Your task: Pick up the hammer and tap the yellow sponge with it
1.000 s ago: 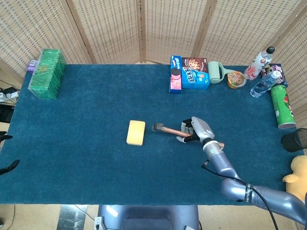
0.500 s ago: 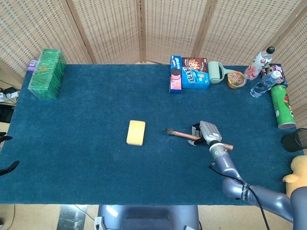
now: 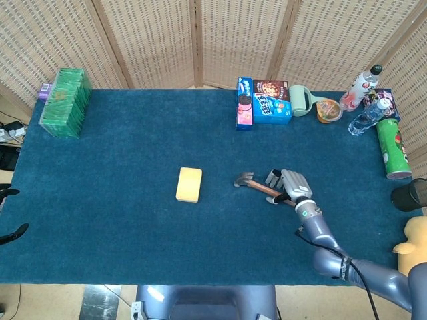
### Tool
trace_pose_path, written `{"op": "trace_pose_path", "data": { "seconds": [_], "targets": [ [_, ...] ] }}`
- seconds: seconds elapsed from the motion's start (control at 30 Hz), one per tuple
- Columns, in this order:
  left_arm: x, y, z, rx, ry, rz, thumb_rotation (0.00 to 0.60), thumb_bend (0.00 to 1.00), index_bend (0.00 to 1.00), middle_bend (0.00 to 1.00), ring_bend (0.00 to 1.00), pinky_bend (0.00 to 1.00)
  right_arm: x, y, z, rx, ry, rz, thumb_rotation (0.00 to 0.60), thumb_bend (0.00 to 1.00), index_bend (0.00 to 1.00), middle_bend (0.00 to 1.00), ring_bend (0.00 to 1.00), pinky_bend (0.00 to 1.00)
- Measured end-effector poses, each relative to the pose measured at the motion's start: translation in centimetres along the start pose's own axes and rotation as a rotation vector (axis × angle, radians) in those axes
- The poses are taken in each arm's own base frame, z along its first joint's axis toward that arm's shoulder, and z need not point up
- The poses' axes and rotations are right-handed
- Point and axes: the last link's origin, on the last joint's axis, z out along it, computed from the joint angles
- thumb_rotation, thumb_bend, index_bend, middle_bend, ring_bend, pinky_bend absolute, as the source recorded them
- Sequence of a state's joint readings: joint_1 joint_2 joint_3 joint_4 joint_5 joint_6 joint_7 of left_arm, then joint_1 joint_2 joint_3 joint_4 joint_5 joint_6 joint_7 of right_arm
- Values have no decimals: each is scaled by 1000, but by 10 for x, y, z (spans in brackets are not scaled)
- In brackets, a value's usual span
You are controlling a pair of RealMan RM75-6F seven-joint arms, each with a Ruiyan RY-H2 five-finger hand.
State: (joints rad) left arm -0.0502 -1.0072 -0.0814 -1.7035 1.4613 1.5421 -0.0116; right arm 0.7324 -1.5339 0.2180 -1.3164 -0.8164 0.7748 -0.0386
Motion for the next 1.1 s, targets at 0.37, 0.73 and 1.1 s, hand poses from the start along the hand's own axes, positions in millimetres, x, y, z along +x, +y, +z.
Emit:
{"op": "trace_pose_path", "data": {
  "seconds": [0.37, 0.73, 1.1],
  "targets": [
    [-1, -1, -2, 3, 14, -8, 600, 189, 271, 214, 106, 124, 22, 0, -17, 77, 90, 24, 600, 232, 398, 439, 443, 414],
    [-14, -9, -4, 9, 22, -34, 600, 189, 275, 224, 148, 157, 45, 42, -70, 157, 347, -198, 600, 329, 563, 618, 666, 639],
    [-30, -14, -10, -1, 73, -61, 600, 223, 422, 326, 239, 263, 62, 84, -138, 55, 445, -353, 600, 412, 679, 674, 707, 659]
  ]
}}
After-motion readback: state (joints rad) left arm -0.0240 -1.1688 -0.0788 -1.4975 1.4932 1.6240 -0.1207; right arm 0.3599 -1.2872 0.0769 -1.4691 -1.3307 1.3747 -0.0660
